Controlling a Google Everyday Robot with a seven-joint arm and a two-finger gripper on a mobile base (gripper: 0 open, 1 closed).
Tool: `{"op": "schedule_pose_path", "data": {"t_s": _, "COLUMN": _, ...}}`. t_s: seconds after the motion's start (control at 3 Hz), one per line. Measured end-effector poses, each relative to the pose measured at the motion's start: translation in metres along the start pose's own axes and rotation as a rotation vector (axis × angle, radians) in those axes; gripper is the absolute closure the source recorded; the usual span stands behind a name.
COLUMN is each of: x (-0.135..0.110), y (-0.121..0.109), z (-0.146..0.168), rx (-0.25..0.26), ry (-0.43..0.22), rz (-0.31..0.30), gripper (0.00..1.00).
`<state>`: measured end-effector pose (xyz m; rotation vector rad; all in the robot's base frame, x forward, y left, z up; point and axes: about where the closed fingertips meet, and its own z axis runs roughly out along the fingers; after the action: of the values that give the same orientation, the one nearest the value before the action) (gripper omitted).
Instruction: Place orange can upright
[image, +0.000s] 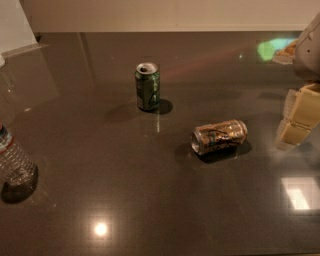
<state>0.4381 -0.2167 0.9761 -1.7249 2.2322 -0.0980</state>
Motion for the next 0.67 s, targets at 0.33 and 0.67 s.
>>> {"op": "schedule_pose_path", "data": {"t_s": 0.33, "x": 0.0, "y": 0.0, "z": 0.0, "rx": 0.0, "ry": 0.0, "rz": 0.0, "gripper": 0.0}}
{"op": "schedule_pose_path", "data": {"t_s": 0.67, "x": -0.012, "y": -0.005, "z": 0.012, "rx": -0.017, "ry": -0.032, "rz": -0.059, "gripper": 0.0}}
